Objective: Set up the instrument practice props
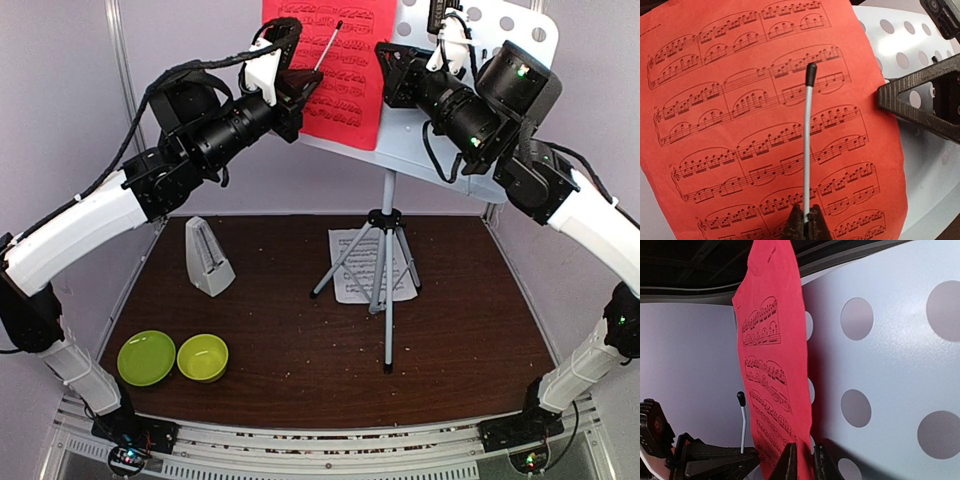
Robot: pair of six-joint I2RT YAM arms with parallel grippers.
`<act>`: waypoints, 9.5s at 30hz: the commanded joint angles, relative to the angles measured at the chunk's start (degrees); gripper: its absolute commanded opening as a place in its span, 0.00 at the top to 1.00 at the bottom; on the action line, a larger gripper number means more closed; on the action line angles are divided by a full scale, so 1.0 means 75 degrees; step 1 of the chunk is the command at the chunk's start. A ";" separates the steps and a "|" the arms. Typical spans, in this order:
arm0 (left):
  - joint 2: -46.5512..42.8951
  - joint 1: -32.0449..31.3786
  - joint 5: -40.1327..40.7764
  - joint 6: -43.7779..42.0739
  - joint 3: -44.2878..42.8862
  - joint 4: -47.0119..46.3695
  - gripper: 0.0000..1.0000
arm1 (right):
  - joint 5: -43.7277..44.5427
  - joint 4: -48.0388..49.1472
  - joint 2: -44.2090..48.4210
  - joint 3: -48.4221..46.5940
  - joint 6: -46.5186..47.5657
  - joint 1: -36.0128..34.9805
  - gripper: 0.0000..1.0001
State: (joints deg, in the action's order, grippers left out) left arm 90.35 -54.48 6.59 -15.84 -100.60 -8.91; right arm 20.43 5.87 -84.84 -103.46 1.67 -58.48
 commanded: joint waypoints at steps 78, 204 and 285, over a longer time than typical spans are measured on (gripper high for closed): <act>-0.2508 0.0589 0.0109 0.4014 0.4636 0.2127 0.07 | -0.2703 -0.3163 0.6405 0.9554 -0.6964 0.1352 0.33; 0.1206 0.0642 -0.2806 1.0342 0.7650 -0.1356 0.40 | -0.4603 0.1635 -0.0431 1.0197 -1.0340 0.2242 1.00; 0.2155 0.2866 -0.5567 0.5647 0.4984 0.3669 0.36 | -0.3947 -0.1411 0.3632 1.1174 -0.8977 0.2259 0.25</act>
State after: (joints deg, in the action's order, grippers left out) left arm 102.78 -33.08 -29.41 29.80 -60.14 21.98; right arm -8.99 -4.73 -59.42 -21.69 -65.91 -41.39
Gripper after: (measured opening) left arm 0.654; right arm 0.755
